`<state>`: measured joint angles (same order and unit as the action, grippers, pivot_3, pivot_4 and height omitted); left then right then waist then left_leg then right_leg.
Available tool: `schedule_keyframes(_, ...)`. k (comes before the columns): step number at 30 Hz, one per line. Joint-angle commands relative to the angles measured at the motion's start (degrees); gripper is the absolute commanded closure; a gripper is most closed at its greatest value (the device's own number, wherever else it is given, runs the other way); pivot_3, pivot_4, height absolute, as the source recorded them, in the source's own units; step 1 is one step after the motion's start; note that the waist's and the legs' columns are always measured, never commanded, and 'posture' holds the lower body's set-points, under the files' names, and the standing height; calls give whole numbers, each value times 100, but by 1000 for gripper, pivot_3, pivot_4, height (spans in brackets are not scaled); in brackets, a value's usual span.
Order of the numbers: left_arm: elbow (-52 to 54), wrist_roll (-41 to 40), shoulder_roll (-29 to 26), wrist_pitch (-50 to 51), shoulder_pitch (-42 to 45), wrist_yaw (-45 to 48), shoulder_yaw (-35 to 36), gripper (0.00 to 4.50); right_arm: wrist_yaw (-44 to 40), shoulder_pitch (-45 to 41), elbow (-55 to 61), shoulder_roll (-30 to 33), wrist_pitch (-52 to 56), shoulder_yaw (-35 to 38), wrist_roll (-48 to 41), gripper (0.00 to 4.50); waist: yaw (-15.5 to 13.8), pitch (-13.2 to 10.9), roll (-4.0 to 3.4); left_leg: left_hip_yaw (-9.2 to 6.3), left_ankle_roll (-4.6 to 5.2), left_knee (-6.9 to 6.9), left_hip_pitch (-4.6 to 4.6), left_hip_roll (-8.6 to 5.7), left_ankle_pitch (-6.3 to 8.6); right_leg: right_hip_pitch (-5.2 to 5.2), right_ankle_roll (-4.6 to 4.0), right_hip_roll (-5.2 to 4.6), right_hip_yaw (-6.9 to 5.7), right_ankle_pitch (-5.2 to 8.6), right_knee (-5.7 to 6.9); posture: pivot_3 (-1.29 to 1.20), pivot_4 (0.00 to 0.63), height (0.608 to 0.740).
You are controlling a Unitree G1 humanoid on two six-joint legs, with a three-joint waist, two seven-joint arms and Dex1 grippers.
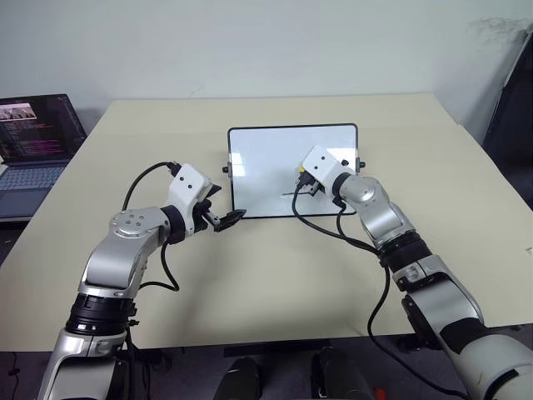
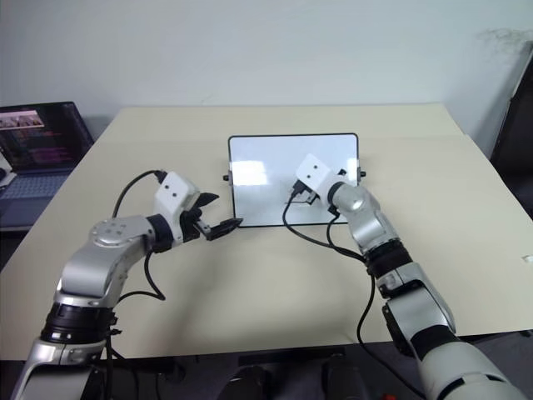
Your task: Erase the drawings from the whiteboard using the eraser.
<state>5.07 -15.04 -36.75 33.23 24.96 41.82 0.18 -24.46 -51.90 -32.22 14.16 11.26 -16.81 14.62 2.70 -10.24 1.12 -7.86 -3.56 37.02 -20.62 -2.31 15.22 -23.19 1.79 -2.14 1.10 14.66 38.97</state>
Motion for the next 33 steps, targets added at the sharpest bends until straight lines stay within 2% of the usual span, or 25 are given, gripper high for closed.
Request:
schedule_keyframes(1, 160, 9, -14, -72, 38, -19, 55, 0, -314, 287, 115, -25, 379, -95, -13, 3231, 5, 0, 1, 0, 0, -1, 0, 0, 0, 0, 0, 0, 1, 0, -1, 0, 150, 740)
schedule_keyframes(5, 110, 30, -12, -73, 61, -38, 51, 0, -385, 321, 379, -330, 486, -242, 37, 3231, 72, 0, 0, 3, 0, -3, 1, 2, 0, -2, 1, 1, 2, 1, -2, 0, 150, 740)
schedule_keyframes(17, 85, 75, -6, -48, 88, -69, 37, 0, -11, -145, -114, -916, 292, -384, 252, 3234, 118, -1, -1, 6, 0, -8, 4, 3, 0, -9, 0, 10, 4, 1, -2, 0, 150, 740)
schedule_keyframes(27, 78, 80, 10, -35, 102, -89, 13, 0, 192, -648, -869, -1065, 61, -226, 155, 3234, 113, -2, -1, 5, -1, -10, 2, 3, 1, -12, -3, 10, 5, -1, -5, 0, 150, 740)
schedule_keyframes(33, 39, 67, -7, -43, 82, -86, 53, 0, 7, -417, -790, -808, 158, -165, 148, 3234, 83, -2, -1, 4, -1, -10, 1, 4, 1, -11, -1, 10, 4, 0, -5, 0, 150, 740)
